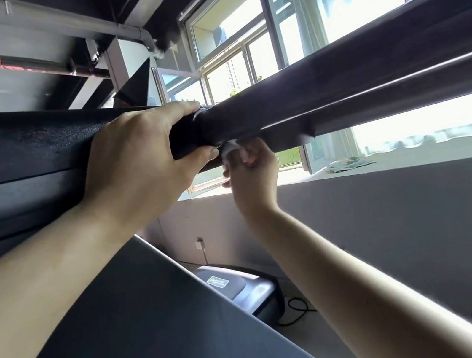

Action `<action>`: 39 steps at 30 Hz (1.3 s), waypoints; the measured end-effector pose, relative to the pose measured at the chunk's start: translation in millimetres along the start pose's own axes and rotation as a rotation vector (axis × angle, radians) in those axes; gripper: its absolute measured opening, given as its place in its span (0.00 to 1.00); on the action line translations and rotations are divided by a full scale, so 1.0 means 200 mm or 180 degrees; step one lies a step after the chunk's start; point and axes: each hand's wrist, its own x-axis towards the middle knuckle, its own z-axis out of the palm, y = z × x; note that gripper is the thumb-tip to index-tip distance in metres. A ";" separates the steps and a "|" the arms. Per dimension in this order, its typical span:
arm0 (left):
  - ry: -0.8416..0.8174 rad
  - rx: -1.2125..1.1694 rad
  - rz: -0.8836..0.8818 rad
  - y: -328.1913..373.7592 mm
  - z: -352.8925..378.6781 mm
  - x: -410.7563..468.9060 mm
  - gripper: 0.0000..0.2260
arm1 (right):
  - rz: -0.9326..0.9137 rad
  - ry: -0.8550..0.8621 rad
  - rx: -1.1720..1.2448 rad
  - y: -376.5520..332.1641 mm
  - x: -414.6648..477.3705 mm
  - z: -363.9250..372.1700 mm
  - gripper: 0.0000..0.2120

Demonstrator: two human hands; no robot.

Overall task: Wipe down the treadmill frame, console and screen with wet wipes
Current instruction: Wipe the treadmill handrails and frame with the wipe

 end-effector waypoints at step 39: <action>-0.0246 0.0022 -0.0045 0.00 -0.02 0.01 0.22 | 0.2337 -0.0163 0.1868 -0.08 -0.05 -0.04 0.07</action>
